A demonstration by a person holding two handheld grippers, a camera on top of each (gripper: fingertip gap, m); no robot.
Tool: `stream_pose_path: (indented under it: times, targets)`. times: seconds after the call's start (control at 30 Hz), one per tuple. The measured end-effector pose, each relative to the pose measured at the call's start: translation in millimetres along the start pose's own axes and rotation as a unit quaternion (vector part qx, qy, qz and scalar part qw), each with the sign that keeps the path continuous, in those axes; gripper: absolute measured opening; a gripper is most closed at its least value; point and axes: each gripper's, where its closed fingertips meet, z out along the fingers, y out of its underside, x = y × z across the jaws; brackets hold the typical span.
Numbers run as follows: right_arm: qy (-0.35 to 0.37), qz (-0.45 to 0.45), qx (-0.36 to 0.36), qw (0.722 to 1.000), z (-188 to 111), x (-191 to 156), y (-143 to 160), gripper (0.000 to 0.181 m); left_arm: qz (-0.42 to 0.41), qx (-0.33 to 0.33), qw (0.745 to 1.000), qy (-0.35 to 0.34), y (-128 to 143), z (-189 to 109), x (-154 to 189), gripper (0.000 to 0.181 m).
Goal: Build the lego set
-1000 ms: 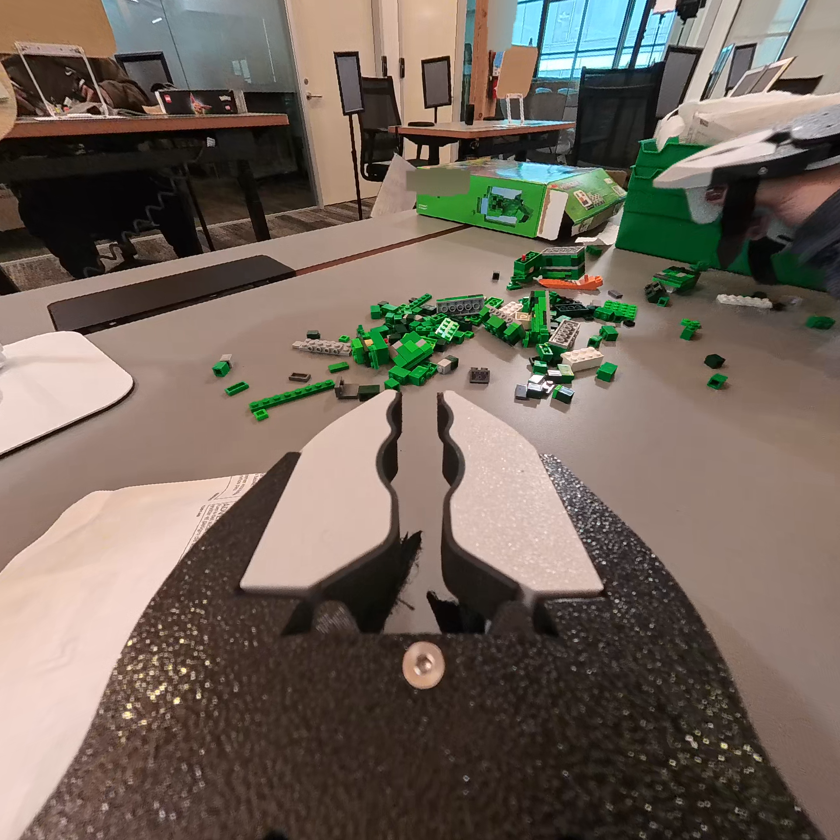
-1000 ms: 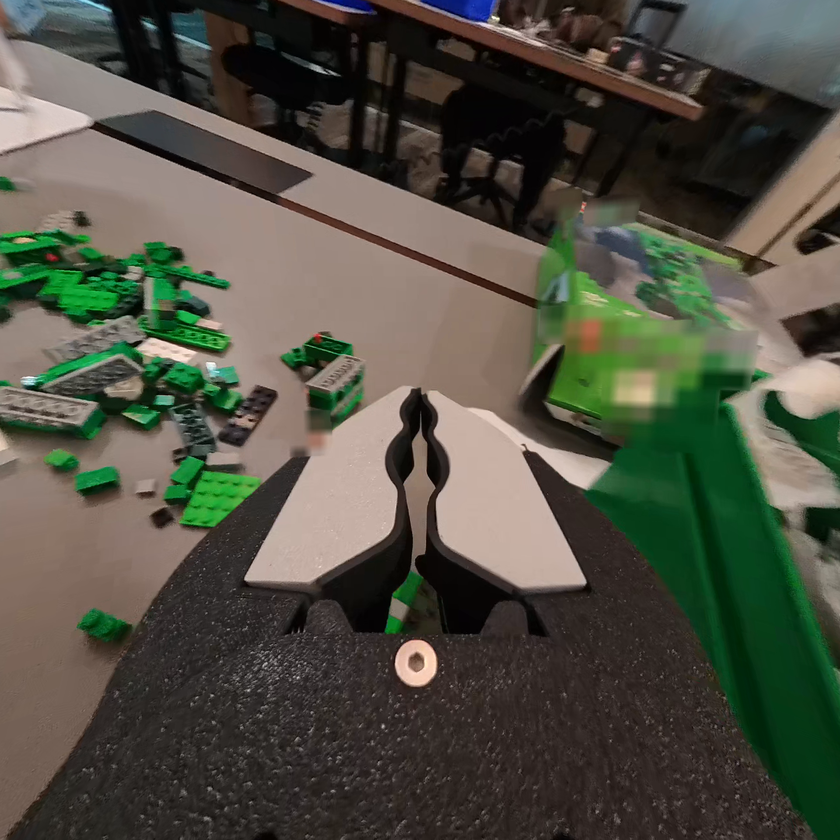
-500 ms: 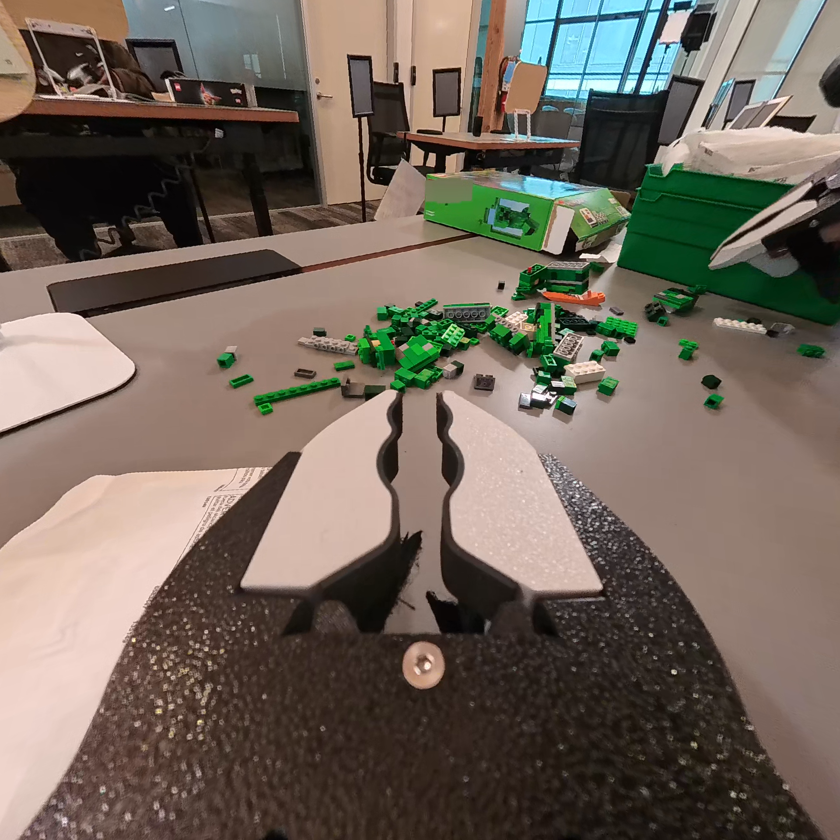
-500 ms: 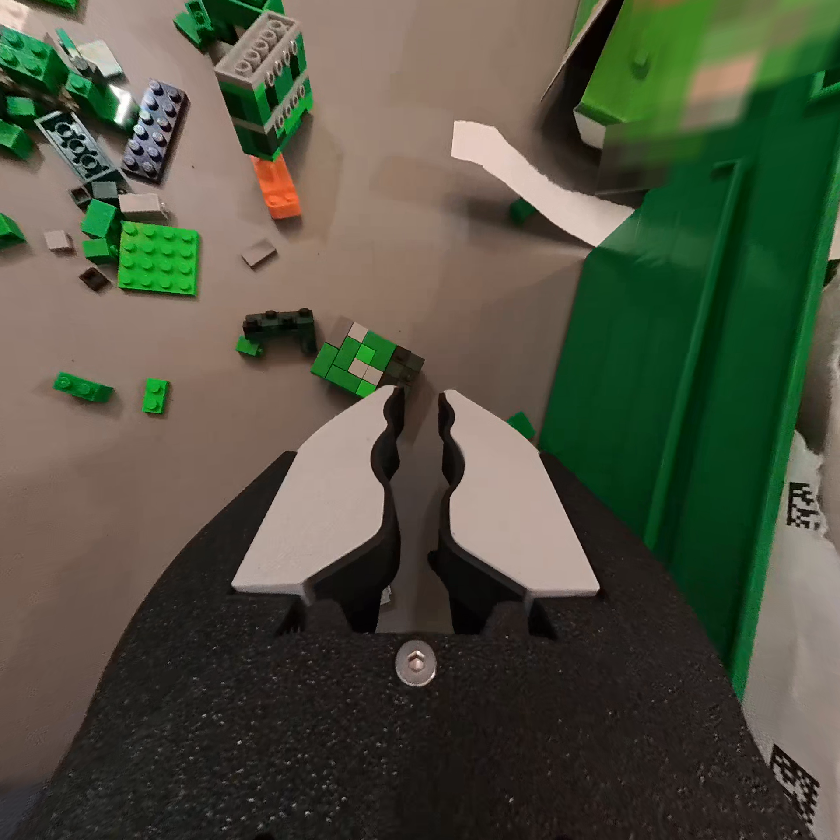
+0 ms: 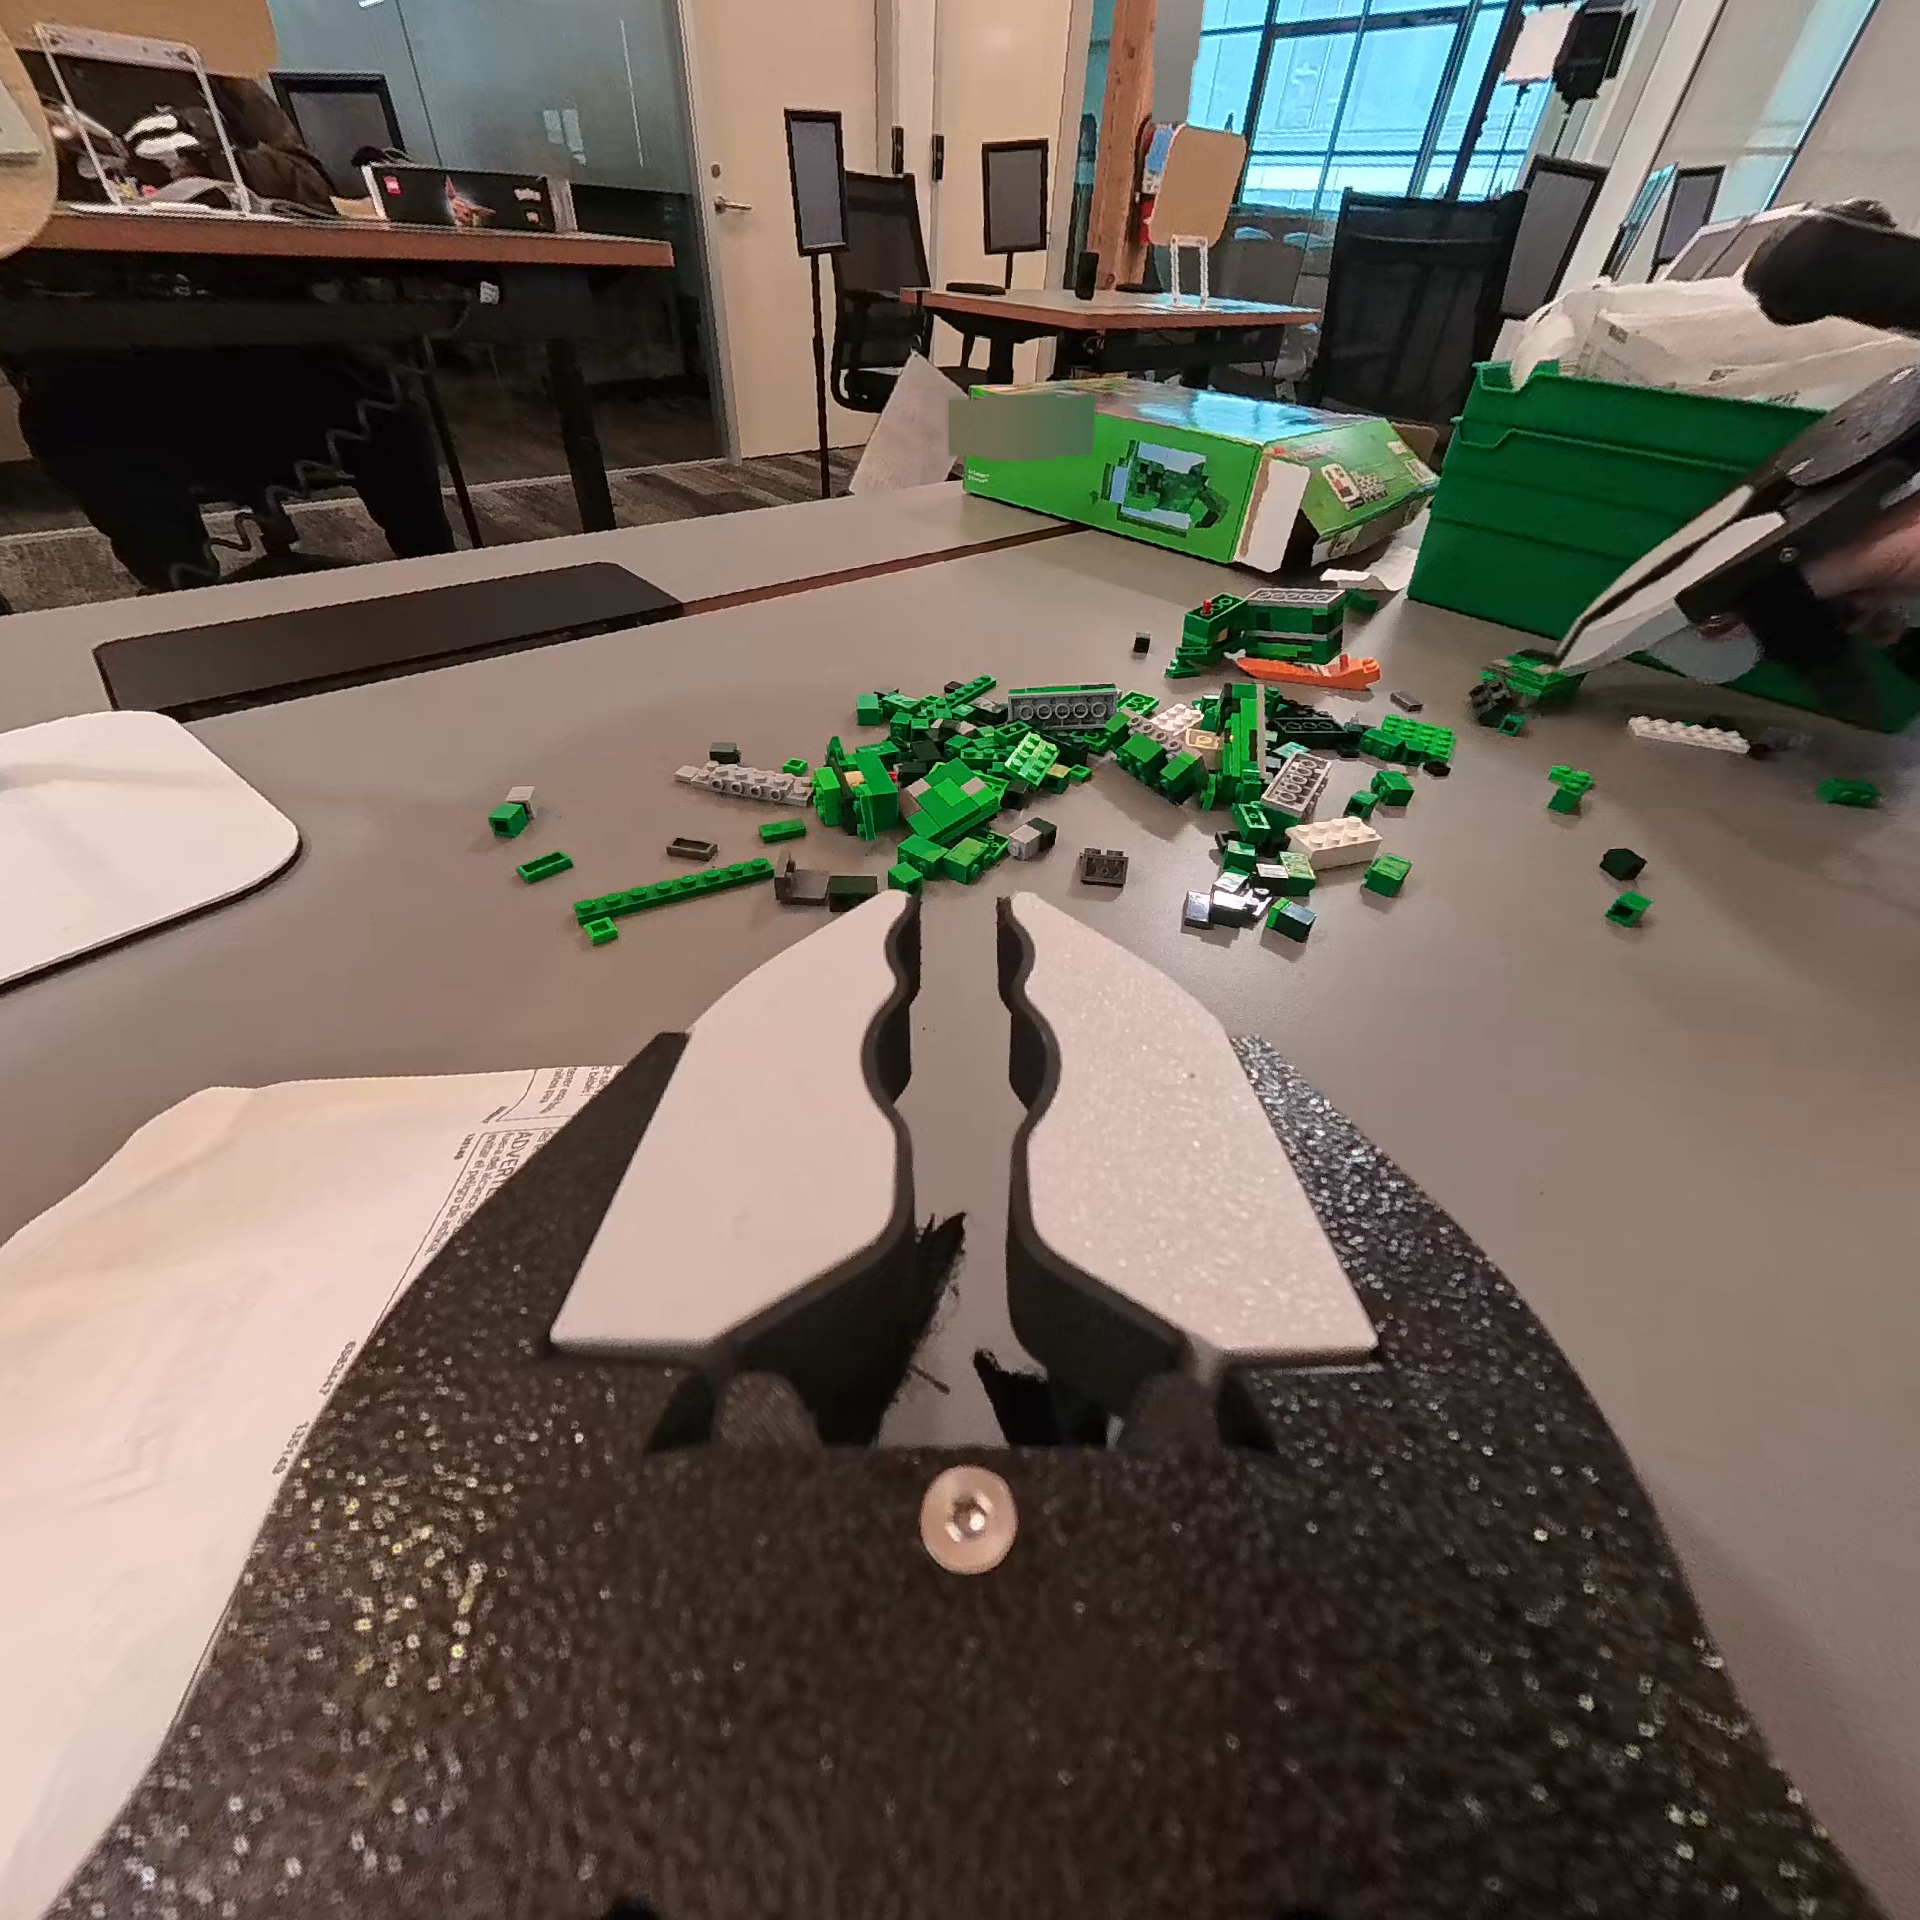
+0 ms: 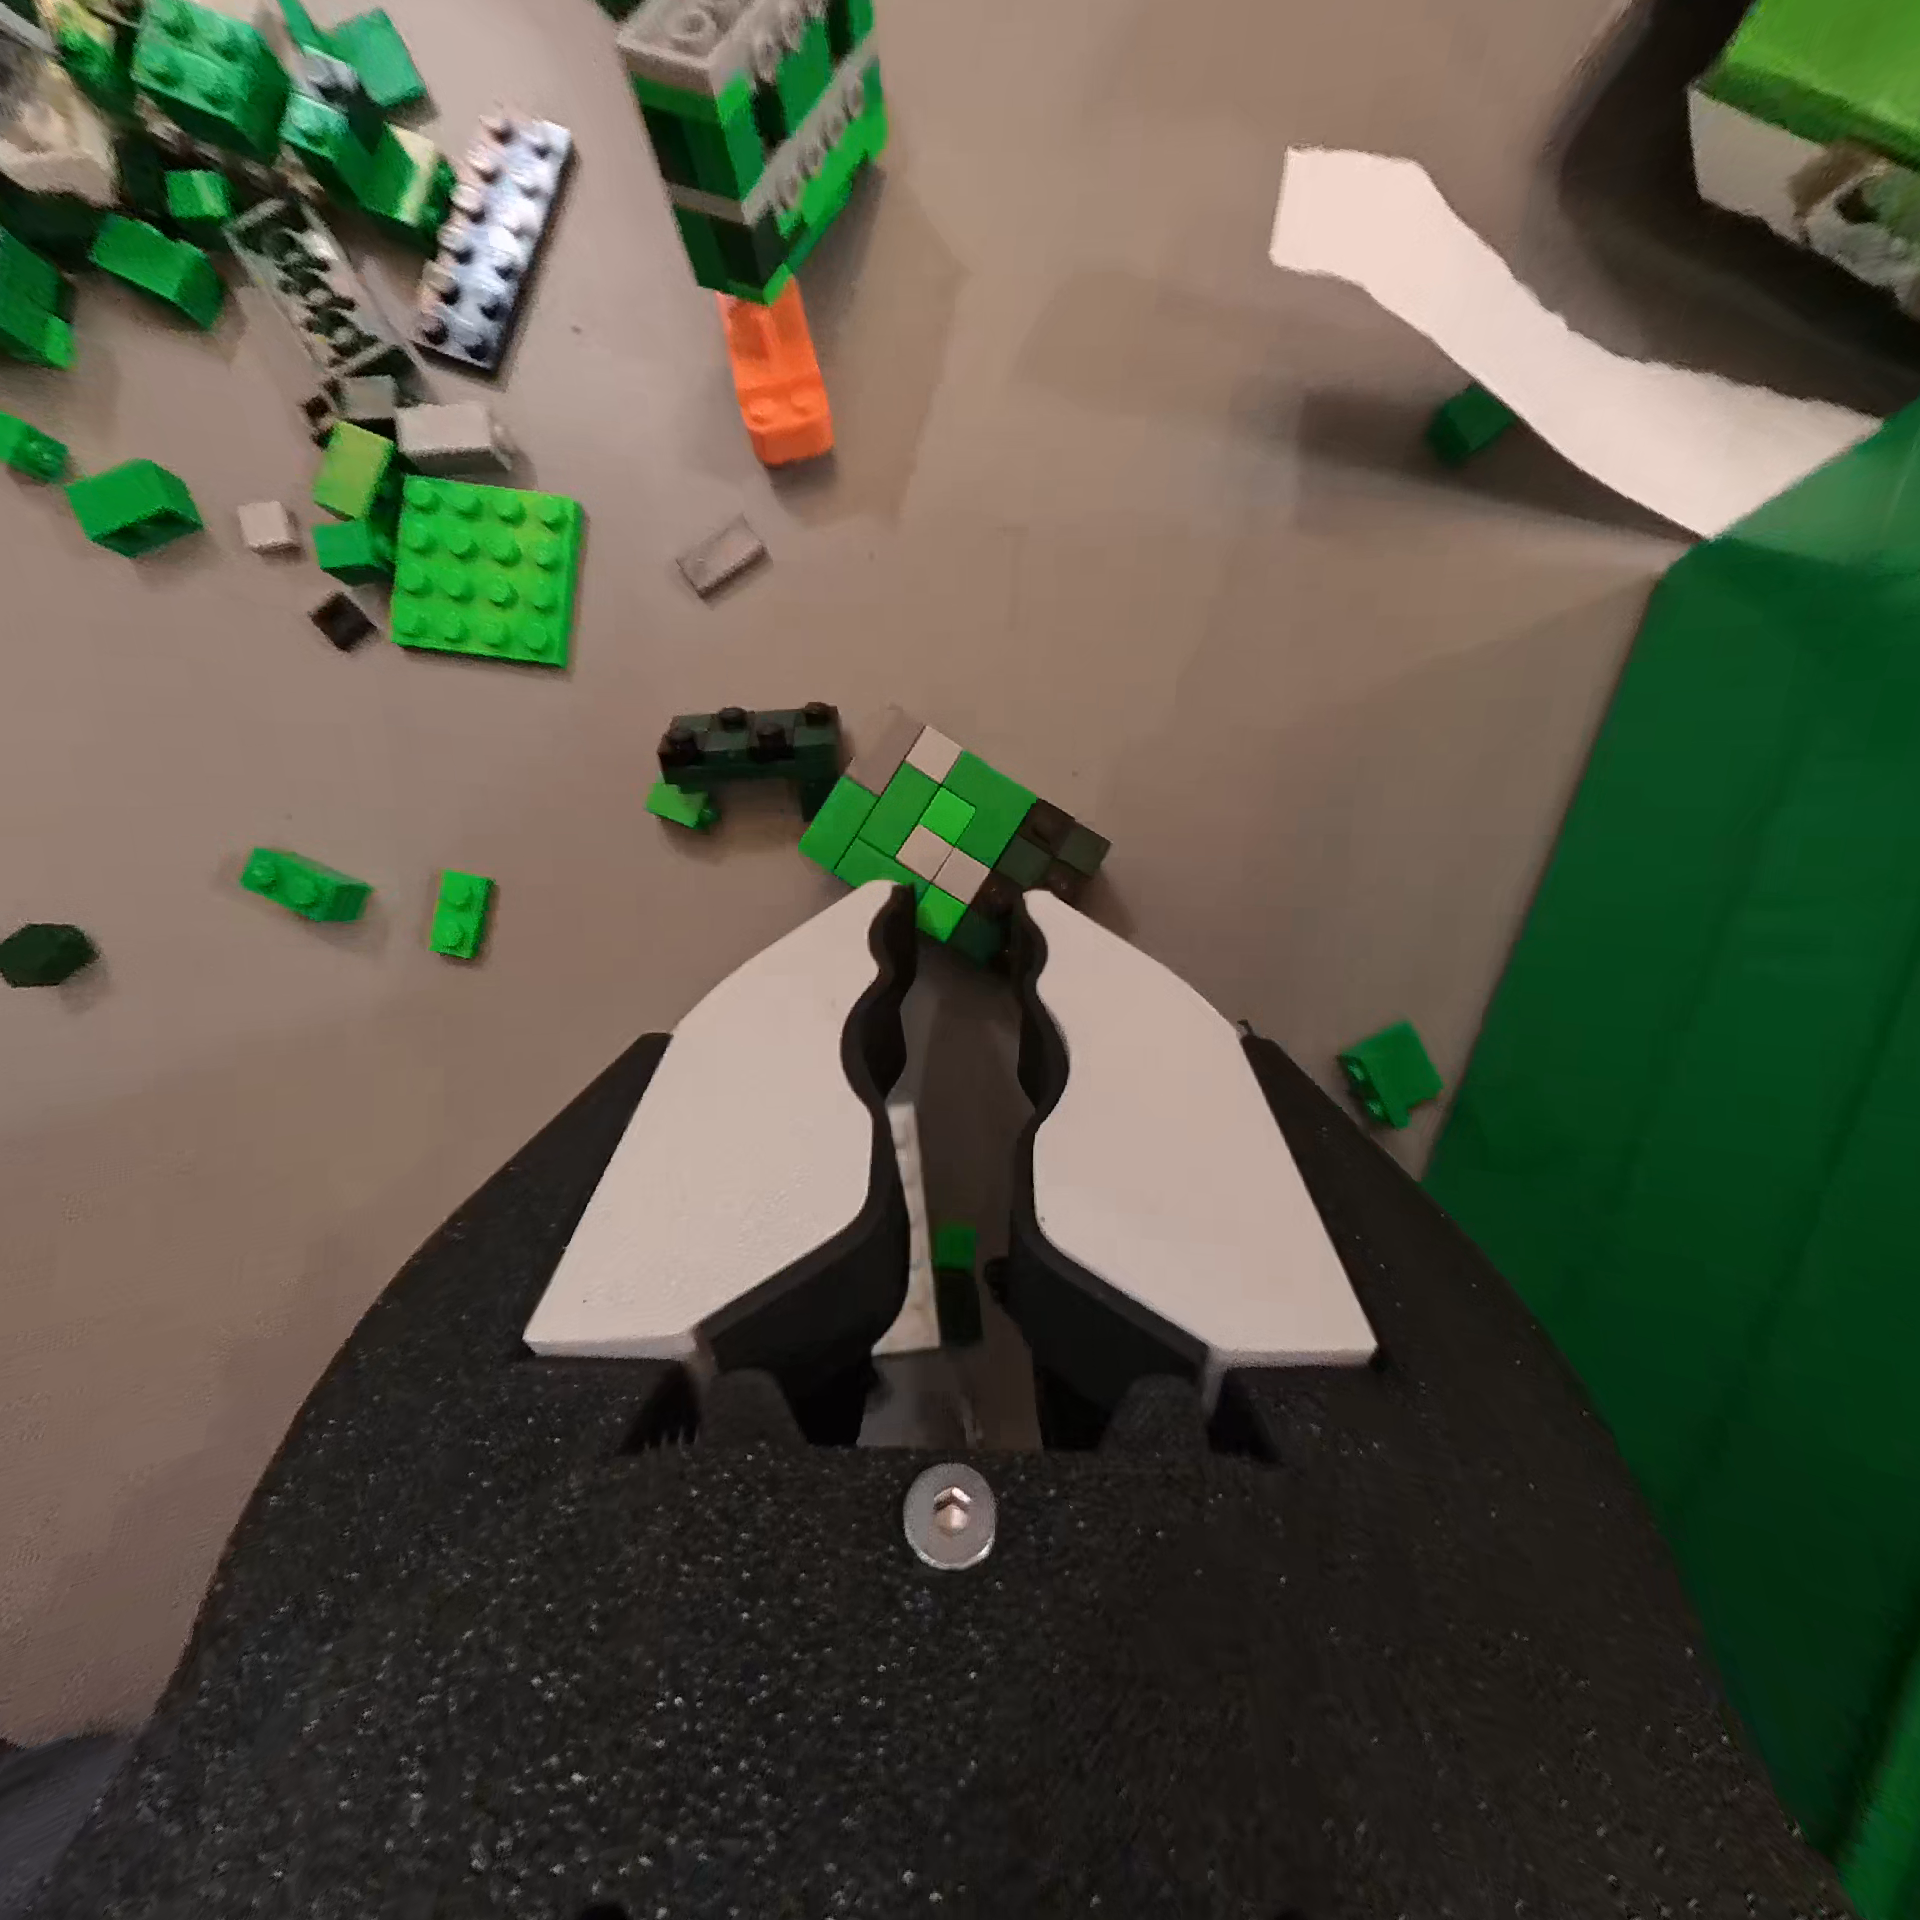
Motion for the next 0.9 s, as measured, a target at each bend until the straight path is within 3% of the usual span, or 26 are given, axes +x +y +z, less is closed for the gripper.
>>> stream_pose_path:
  times: [0.43,0.57,0.73,0.9]
  targets:
    - [-0.073,-0.084,0.056,0.992,17,-43,-33,0.013,0.004,-0.003,1.0,0.001,1,1,1,0.014]
    - [-0.044,-0.1,0.173,0.979,6,-50,-74,0.013,0.004,-0.002,1.0,0.001,1,0,1,0.013]
    - [-0.113,-0.048,0.373,0.92,-14,-104,-134,0.012,0.006,-0.005,1.0,0.001,1,1,1,0.013]
    - [-0.092,-0.046,0.402,0.91,-9,-124,-144,0.01,0.008,-0.006,1.0,0.002,2,1,2,0.013]
